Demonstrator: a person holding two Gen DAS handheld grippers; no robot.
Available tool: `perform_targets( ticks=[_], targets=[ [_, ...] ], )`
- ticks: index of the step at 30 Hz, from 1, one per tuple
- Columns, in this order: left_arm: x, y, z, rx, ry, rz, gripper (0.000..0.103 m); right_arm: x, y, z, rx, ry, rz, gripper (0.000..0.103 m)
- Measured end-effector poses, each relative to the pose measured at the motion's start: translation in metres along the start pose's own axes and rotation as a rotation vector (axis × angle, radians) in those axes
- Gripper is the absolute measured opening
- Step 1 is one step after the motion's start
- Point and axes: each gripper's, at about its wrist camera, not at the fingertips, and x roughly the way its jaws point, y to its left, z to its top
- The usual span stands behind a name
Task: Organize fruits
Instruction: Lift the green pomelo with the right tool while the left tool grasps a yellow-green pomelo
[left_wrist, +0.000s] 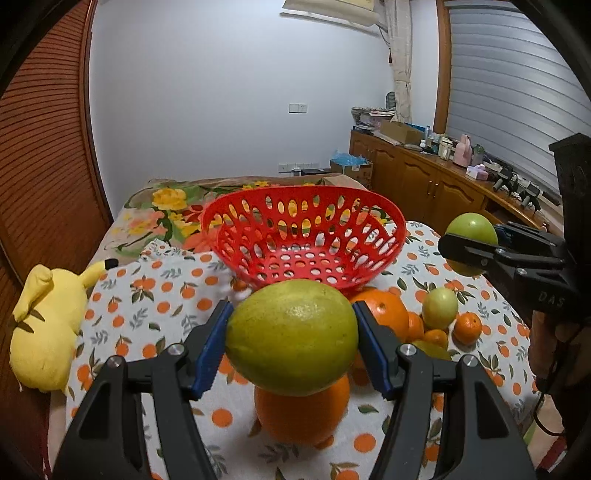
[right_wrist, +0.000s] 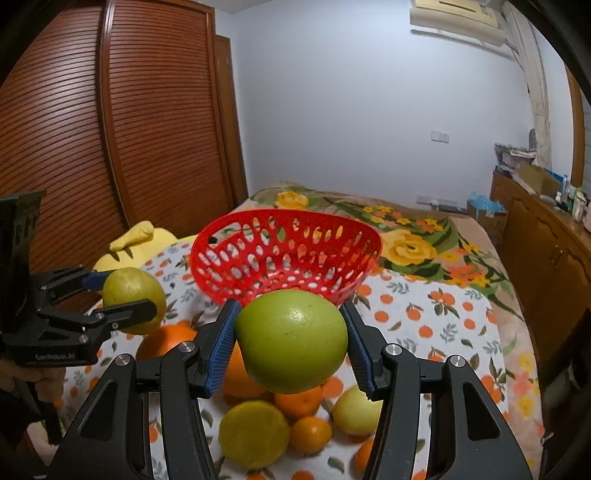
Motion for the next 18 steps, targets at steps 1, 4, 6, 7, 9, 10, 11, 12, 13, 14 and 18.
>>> perform_targets(
  ticks=[1,4,6,7,9,10,11,12,13,14,18],
  targets=[
    [0.002,0.000,0.003,0.004,-0.001,0.001,0.065,0.001,0.000,0.002,-0.004,-0.002,-0.004,0.056],
    [0.007,0.000,0.010,0.014,-0.003,0.008,0.065,0.007,-0.003,0.009,-0.003,-0.002,-0.003,0.056],
    [0.012,0.000,0.015,0.016,-0.003,0.005,0.065,0.010,-0.006,0.013,0.004,0.001,-0.002,0.056],
    [0.015,0.000,0.018,0.018,-0.001,0.002,0.065,0.011,-0.005,0.015,-0.001,0.001,-0.005,0.056],
    [0.020,-0.001,0.022,0.021,0.003,-0.001,0.065,0.013,-0.004,0.018,-0.009,0.002,-0.011,0.056],
    [0.024,-0.002,0.024,0.023,0.007,-0.004,0.065,0.015,-0.004,0.020,-0.013,0.003,-0.012,0.056],
    [0.027,-0.003,0.027,0.024,0.010,-0.005,0.065,0.016,-0.006,0.020,-0.013,0.004,-0.013,0.056],
    [0.031,-0.005,0.030,0.024,0.015,-0.009,0.065,0.017,-0.007,0.022,-0.012,0.005,-0.013,0.056],
    [0.034,-0.005,0.032,0.024,0.021,-0.014,0.065,0.018,-0.007,0.023,-0.011,0.005,-0.014,0.056],
    [0.040,-0.007,0.035,0.030,0.030,-0.021,0.065,0.019,-0.008,0.024,-0.010,0.005,-0.014,0.056],
    [0.060,-0.009,0.043,0.039,0.062,-0.014,0.065,0.024,-0.013,0.027,-0.003,0.009,-0.018,0.056]
  ],
)
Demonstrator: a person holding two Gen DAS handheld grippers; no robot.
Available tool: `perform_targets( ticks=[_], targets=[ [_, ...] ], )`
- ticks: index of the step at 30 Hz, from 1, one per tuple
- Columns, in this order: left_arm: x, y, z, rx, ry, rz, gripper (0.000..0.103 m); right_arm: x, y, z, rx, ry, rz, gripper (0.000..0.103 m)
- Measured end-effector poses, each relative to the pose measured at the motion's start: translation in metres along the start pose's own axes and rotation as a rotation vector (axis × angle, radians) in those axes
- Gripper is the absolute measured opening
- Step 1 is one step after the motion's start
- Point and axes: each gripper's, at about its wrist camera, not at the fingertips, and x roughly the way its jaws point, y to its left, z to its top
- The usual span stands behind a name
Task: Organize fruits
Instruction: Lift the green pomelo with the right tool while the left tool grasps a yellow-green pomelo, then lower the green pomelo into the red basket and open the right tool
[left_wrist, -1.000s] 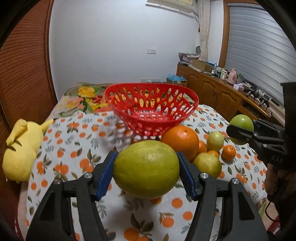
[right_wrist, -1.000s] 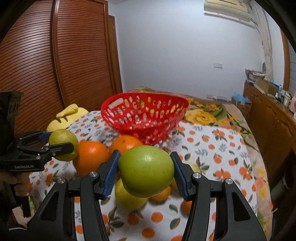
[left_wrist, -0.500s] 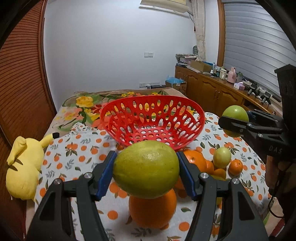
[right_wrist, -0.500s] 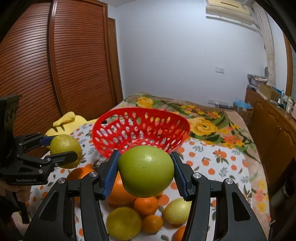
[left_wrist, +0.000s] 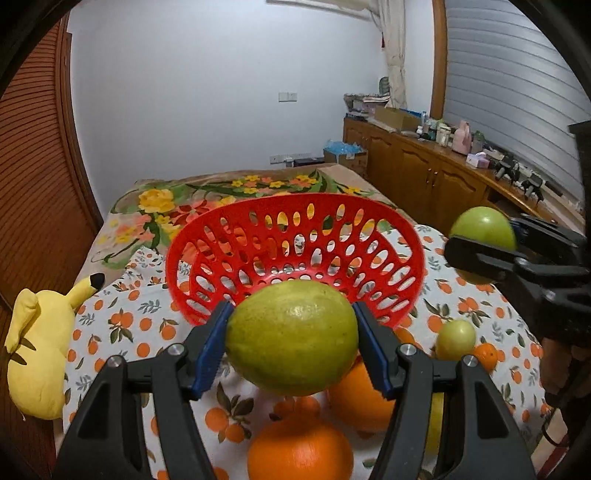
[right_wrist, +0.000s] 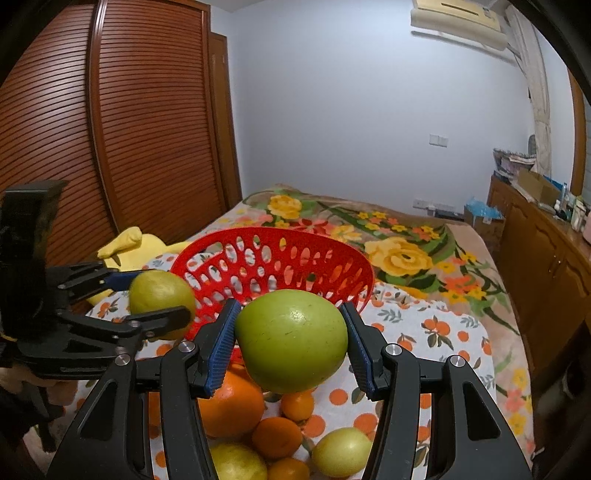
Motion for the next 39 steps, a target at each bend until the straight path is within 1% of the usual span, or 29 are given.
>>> perform_targets(
  ticks=[2,5,8,16,25,28,35,39],
  targets=[
    [0.005,-0.001,0.005,0.005,0.006,0.002,0.065,0.003,-0.003,0.001,0.005,0.005,-0.002,0.056],
    [0.013,-0.002,0.010,-0.010,0.026,-0.018,0.065,0.006,-0.006,0.001,0.011,0.010,-0.004,0.056],
    [0.020,-0.007,0.012,0.007,0.040,0.000,0.065,0.009,-0.009,0.001,0.018,0.010,-0.005,0.056],
    [0.039,-0.008,0.009,0.030,0.095,0.001,0.065,0.015,-0.019,0.001,0.034,0.019,-0.010,0.056],
    [0.053,-0.009,0.013,0.038,0.149,0.013,0.065,0.018,-0.021,0.002,0.032,0.021,-0.013,0.056],
    [0.055,-0.008,0.014,0.034,0.148,0.022,0.066,0.021,-0.022,0.003,0.033,0.023,-0.012,0.056],
    [0.047,-0.007,0.023,0.041,0.104,0.035,0.066,0.031,-0.026,0.008,0.037,0.035,-0.011,0.056],
    [0.040,0.001,0.022,0.011,0.085,0.016,0.066,0.036,-0.028,0.009,0.040,0.039,0.003,0.056]
  ],
)
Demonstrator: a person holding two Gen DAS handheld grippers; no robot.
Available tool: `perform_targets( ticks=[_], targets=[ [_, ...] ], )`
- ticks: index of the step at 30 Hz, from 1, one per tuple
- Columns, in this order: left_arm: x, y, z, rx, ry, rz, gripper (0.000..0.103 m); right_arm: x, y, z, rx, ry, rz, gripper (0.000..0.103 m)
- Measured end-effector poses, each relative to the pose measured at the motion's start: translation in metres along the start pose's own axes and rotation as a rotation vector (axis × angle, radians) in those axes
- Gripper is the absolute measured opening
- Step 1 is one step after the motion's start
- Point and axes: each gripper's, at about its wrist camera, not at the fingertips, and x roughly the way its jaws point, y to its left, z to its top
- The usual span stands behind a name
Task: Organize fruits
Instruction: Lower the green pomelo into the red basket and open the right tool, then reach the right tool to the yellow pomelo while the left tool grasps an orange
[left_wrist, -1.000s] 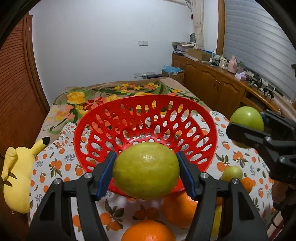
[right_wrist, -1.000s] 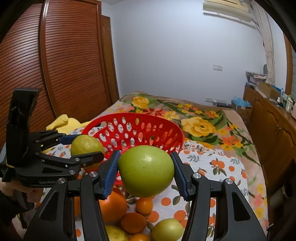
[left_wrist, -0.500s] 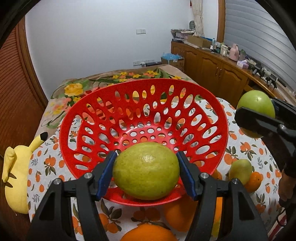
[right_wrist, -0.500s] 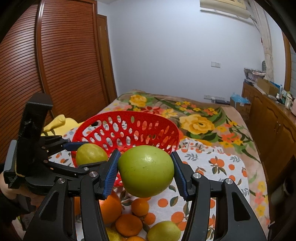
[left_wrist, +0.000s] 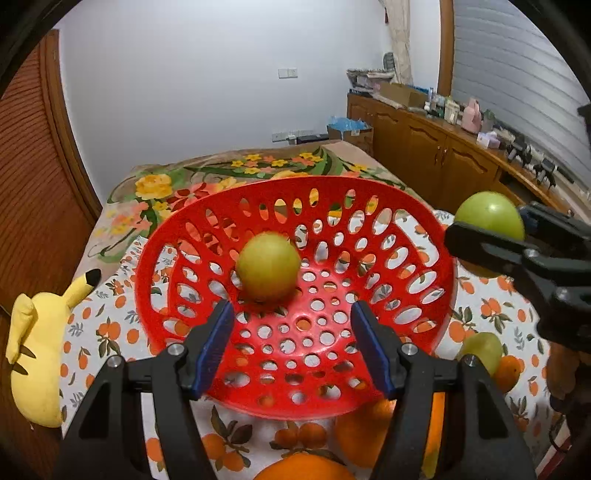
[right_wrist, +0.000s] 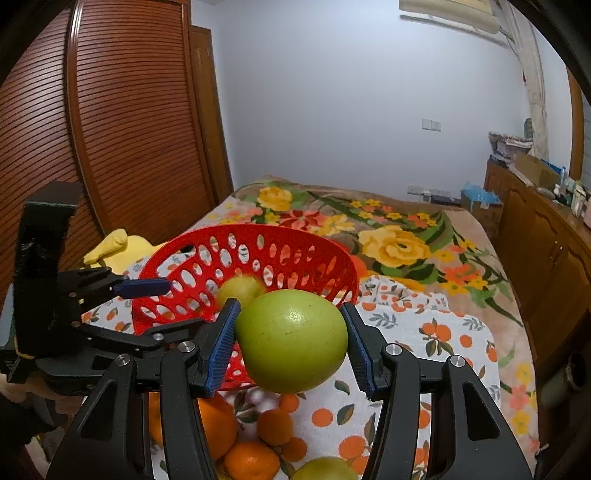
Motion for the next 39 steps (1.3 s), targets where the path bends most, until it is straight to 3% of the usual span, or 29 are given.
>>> perform_targets(
  ticks=[10,24,35,39],
  targets=[
    [-0.035,0.025,-0.021,-0.046,-0.116,0.020,0.075,0.026,0.012,-0.001,-0.016,0.041,0.035,0.056],
    [-0.055,0.045,-0.052,-0.085,-0.142,0.032,0.077,0.052,0.039,-0.002,-0.066,0.110,0.062,0.056],
    [-0.060,0.042,-0.073,-0.071,-0.126,0.031,0.077,0.034,0.042,0.005,-0.060,0.060,0.053,0.056],
    [-0.065,0.036,-0.080,-0.059,-0.123,0.022,0.077,0.007,0.041,-0.006,-0.054,0.024,0.046,0.057]
  ],
)
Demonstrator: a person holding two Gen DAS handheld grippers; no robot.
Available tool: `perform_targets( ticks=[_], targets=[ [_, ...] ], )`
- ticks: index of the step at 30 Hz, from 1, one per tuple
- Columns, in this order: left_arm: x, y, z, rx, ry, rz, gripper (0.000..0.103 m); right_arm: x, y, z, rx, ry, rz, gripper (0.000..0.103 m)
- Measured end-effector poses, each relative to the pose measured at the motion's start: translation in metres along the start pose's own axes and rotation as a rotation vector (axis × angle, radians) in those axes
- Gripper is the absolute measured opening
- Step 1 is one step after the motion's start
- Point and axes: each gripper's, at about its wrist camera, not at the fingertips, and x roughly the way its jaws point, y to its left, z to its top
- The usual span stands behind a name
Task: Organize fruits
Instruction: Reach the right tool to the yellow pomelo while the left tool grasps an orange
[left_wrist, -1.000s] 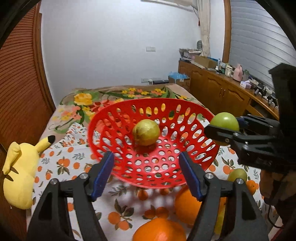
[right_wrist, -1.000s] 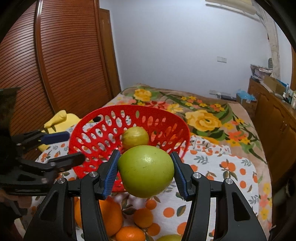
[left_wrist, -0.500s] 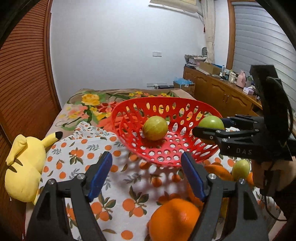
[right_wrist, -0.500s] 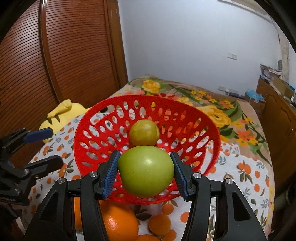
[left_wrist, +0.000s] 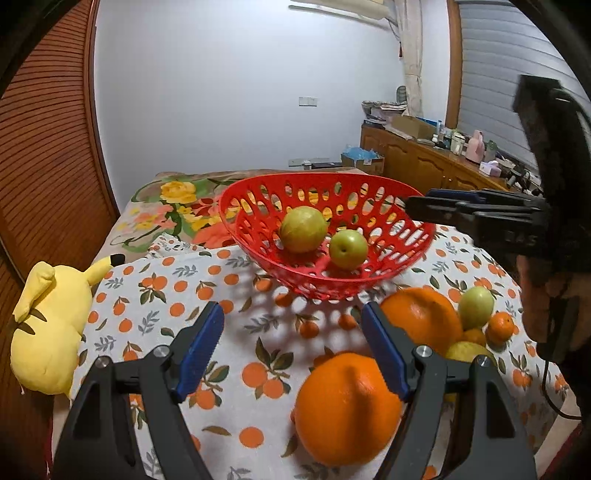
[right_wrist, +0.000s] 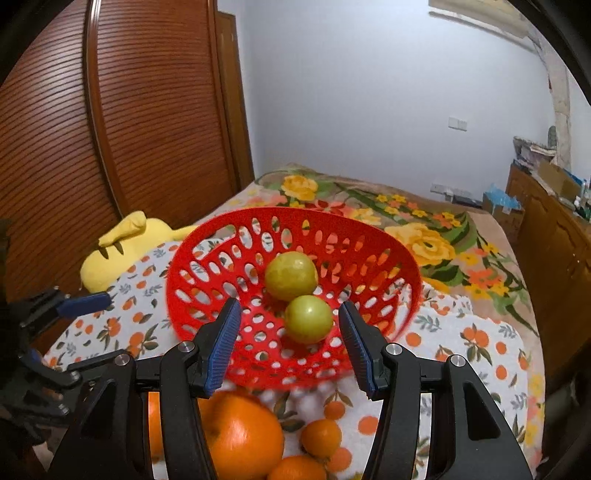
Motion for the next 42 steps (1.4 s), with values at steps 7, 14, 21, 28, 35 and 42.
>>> perform_targets(
  ticks=[7,14,21,28,35,42],
  targets=[
    [-0.009,-0.010,-0.014,0.001,0.008,-0.025,0.077,-0.045,0.005,-0.038,0.039,-0.052,-0.020,0.068],
    [-0.015,-0.020,-0.029,0.000,0.019,-0.045,0.077,-0.068,0.009,-0.080,0.082,-0.033,-0.061,0.070],
    [-0.016,-0.026,-0.045,-0.016,0.044,-0.061,0.077,-0.067,0.010,-0.114,0.109,0.028,-0.029,0.070],
    [-0.012,-0.027,-0.058,-0.026,0.074,-0.059,0.077,-0.057,0.021,-0.136,0.115,0.094,-0.013,0.070],
    [-0.008,-0.027,-0.064,-0.035,0.089,-0.057,0.077,-0.045,0.025,-0.140,0.113,0.130,-0.013,0.070],
    [-0.005,-0.024,-0.066,-0.047,0.097,-0.066,0.077,-0.040,0.030,-0.137,0.100,0.145,-0.033,0.069]
  ],
)
